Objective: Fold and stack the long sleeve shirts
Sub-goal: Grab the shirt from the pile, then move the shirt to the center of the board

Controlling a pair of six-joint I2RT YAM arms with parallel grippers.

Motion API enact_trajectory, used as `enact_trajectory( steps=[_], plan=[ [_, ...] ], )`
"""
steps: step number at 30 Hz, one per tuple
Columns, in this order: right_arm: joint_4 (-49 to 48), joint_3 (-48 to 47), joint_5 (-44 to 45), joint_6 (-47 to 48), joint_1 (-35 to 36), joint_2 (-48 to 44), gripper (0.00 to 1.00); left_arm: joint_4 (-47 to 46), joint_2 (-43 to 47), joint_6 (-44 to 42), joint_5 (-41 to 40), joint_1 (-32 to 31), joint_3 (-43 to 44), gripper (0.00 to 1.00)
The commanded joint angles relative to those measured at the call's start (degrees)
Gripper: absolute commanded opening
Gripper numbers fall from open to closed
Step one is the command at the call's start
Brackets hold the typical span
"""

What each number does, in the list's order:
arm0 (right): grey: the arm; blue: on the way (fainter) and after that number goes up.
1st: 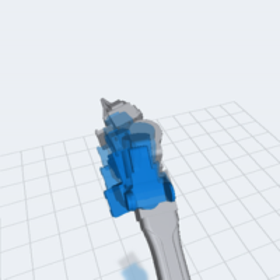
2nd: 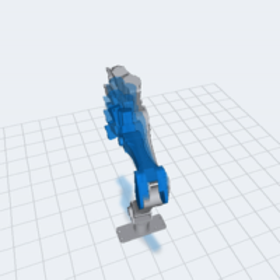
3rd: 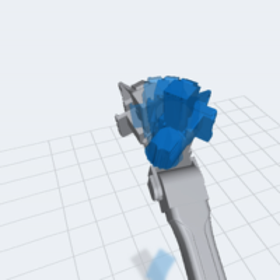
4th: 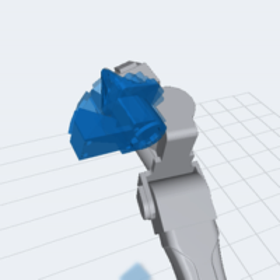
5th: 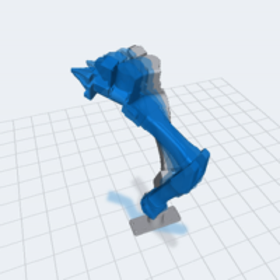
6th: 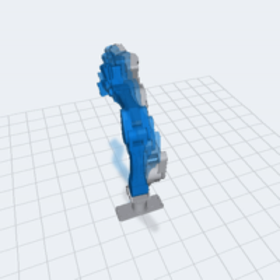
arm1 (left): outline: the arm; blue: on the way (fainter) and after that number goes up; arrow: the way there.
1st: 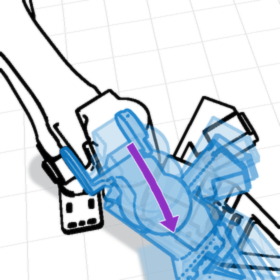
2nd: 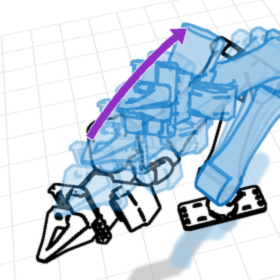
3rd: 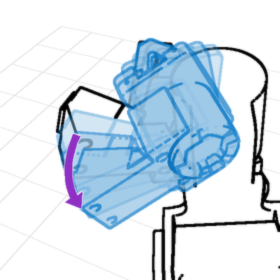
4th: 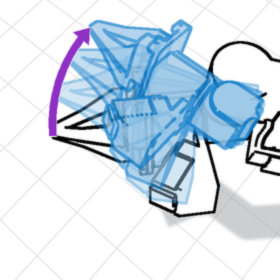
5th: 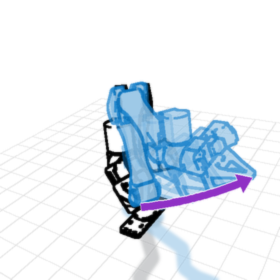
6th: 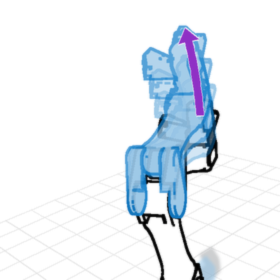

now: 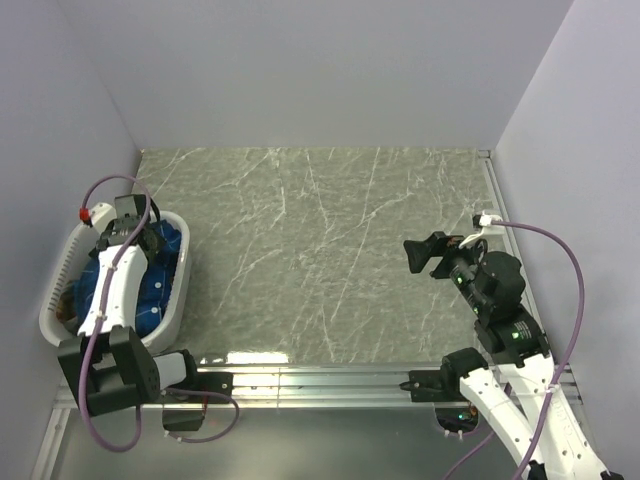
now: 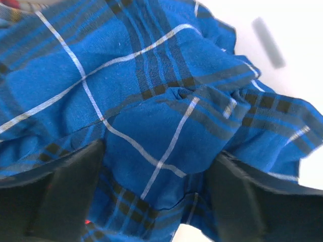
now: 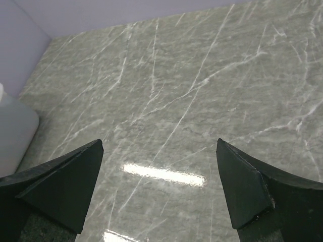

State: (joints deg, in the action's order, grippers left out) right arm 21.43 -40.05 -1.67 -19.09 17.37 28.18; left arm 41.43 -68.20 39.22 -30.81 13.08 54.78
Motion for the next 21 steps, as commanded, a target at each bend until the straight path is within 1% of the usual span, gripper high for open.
enact_trajectory(
  steps=[1, 2, 3, 5, 6, 7, 8, 10, 12, 13, 14, 15, 16, 17, 18, 19, 20, 21],
  plan=[
    [-2.27, -0.46, -0.35, 0.02, 1.0, 0.73, 1.0, -1.62, -1.49, 1.99, 2.42, 0.81, 0.14, 0.83],
    [-2.1, -0.64, 0.09, 0.28, 1.26, 0.82, 1.0, -1.44, -1.67, 2.35, 2.51, 0.81, 0.5, 0.76],
    [-1.92, -1.08, 0.96, 0.46, 1.62, 0.91, 1.0, -1.27, -1.58, 2.87, 2.42, 0.81, 0.93, 0.59],
    [-1.83, -1.43, 1.58, 1.07, 2.06, 1.08, 1.0, -0.65, -0.53, 3.05, 1.81, 0.8, 2.95, 0.38],
    [-1.83, -1.69, 1.58, 1.25, 2.49, 1.17, 1.0, -0.47, -0.18, 2.88, 0.76, 0.81, 3.83, 0.18],
    [-1.92, -1.7, 1.58, 1.34, 2.67, 1.17, 1.0, 0.22, 0.26, 2.7, 0.23, 0.72, 6.27, 0.08],
    [-2.09, -1.7, 1.58, 1.43, 3.02, 1.17, 1.0, 0.49, 1.05, 2.35, -0.3, 0.8, 7.78, 0.01],
    [-2.45, -1.52, 1.58, 1.34, 3.37, 1.0, 1.0, 0.49, 1.76, 1.39, 0.56, 0.81, 11.29, 0.0],
    [-2.71, -1.43, 1.58, 1.34, 3.55, 0.82, 1.0, -0.91, 2.46, -0.28, 3.45, 0.02, 17.79, 0.0],
    [-2.8, -1.43, 1.58, 1.16, 3.73, 0.73, 1.0, -1.35, 2.46, -0.9, 4.17, -0.77, 23.21, 0.0],
    [-2.97, -1.43, 1.58, 1.16, 3.73, 0.56, 1.0, -1.87, 1.51, -1.95, 4.79, -1.82, 26.31, 0.0],
    [-3.23, -1.43, 1.58, 1.25, 3.73, 0.29, 1.0, -1.88, 0.71, -2.48, 5.31, -4.62, 29.64, 0.0],
    [-3.32, -1.43, 1.58, 1.34, 3.9, 0.21, 1.0, -1.79, -0.43, -2.83, 6.02, -6.38, 36.55, 0.0],
    [-3.41, -1.52, 1.58, 1.43, 3.99, 0.12, 1.0, -1.88, -2.7, -3.88, 6.2, -8.49, 40.01, 0.0],
    [-3.67, -1.61, 1.58, 1.51, 4.17, -0.14, 1.0, -2.23, -4.03, -4.5, 6.28, -12.69, 43.36, 0.0],
    [-3.68, -1.69, 1.58, 1.51, 4.17, -0.32, 1.0, -2.67, -6.65, -5.11, 6.98, -15.51, 49.65, 0.0],
    [-3.68, -1.87, 1.58, 1.51, 4.08, -0.5, 1.0, -3.19, -7.98, -6.16, 7.51, -17.72, 52.59, 0.0],
    [-3.68, -2.22, 1.58, 1.6, 4.08, -0.67, 1.0, -5.2, -9.3, -6.7, 8.56, -21.65, 55.4, 0.0]
  ],
)
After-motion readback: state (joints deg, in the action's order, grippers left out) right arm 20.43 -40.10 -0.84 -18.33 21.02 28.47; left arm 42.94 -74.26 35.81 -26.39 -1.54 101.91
